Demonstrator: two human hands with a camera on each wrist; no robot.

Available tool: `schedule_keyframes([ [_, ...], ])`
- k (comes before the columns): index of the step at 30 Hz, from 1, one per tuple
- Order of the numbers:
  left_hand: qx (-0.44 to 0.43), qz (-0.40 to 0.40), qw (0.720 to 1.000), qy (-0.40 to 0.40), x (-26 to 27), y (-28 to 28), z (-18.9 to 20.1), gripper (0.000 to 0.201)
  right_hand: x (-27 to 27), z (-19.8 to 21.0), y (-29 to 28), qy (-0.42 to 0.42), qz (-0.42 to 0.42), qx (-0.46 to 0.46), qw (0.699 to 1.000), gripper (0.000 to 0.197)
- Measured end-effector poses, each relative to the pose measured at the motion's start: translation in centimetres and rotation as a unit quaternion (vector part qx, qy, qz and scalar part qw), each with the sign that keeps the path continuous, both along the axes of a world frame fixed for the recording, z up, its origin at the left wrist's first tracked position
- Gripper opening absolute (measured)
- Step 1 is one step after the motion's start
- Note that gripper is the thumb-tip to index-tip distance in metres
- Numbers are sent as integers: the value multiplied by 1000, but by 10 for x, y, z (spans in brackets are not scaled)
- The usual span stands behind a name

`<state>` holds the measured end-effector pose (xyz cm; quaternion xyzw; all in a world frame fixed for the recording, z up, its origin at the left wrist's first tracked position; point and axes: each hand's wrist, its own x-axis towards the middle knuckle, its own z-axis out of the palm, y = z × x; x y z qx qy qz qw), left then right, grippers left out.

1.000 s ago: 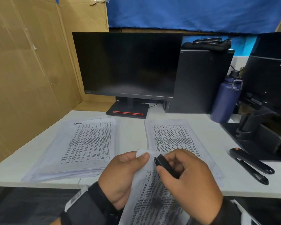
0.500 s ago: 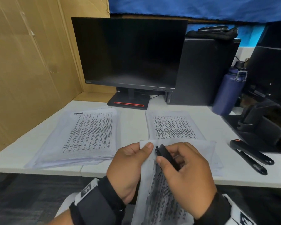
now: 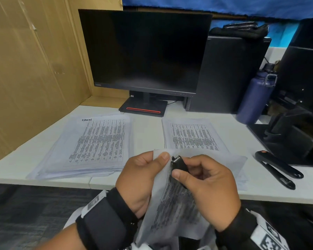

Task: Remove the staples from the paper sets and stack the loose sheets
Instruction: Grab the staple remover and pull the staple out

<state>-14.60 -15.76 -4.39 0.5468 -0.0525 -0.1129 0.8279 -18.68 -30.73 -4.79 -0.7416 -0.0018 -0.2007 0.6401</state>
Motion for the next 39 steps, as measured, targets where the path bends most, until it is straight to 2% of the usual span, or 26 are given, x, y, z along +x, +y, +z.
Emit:
schedule_keyframes([
  [2, -33, -11, 999, 17, 1, 1, 2, 30, 0, 7, -2, 4, 12, 11, 1000, 29],
  [4, -10, 3, 1000, -3, 2, 3, 3, 33, 0, 12, -3, -11, 11, -10, 1000, 28],
  [8, 30, 34, 997, -56, -1, 4, 4, 27, -5, 20, -2, -48, -7, -78, 996, 26],
  [12, 14, 28, 997, -68, -3, 4, 9, 24, -6, 34, -5, 9, 69, 59, 996, 22],
  [13, 7, 25, 998, -63, -4, 3, 10, 24, -6, 34, -4, 5, 69, 62, 996, 23],
  [14, 0, 21, 998, -56, -5, 2, 10, 24, -7, 32, -4, -14, 47, 31, 998, 25],
  [16, -7, 15, 999, -40, -6, 1, 9, 26, -10, 27, -1, -61, -17, -87, 994, 28],
  [18, -15, 12, 999, -26, -6, 1, 8, 28, -10, 22, 0, -79, -43, -128, 988, 29],
  [22, -41, -5, 999, -13, -6, 1, 10, 29, -5, 25, -3, -6, 26, 16, 1000, 27],
  [23, -38, -7, 999, -12, -6, 1, 10, 29, -5, 24, -3, 2, 33, 24, 999, 26],
  [25, -20, -2, 1000, -11, -6, 1, 8, 30, -6, 20, -2, -29, -11, -38, 999, 27],
  [28, -12, 8, 1000, -4, -4, 0, 4, 33, -11, 13, -1, -97, -74, -196, 973, 23],
  [30, -3, 11, 1000, -4, -5, 0, 3, 32, -9, 12, -1, -75, -69, -162, 981, 21],
  [33, 2, 8, 1000, -7, -4, 0, 3, 30, -4, 17, -2, 5, -3, -31, 1000, 18],
  [37, 2, 2, 1000, -8, -1, 2, 4, 30, -1, 23, -5, 36, 28, 20, 999, 14],
  [39, -10, -4, 1000, -1, 0, 3, 4, 31, 0, 22, -6, 48, 32, 17, 998, 14],
])
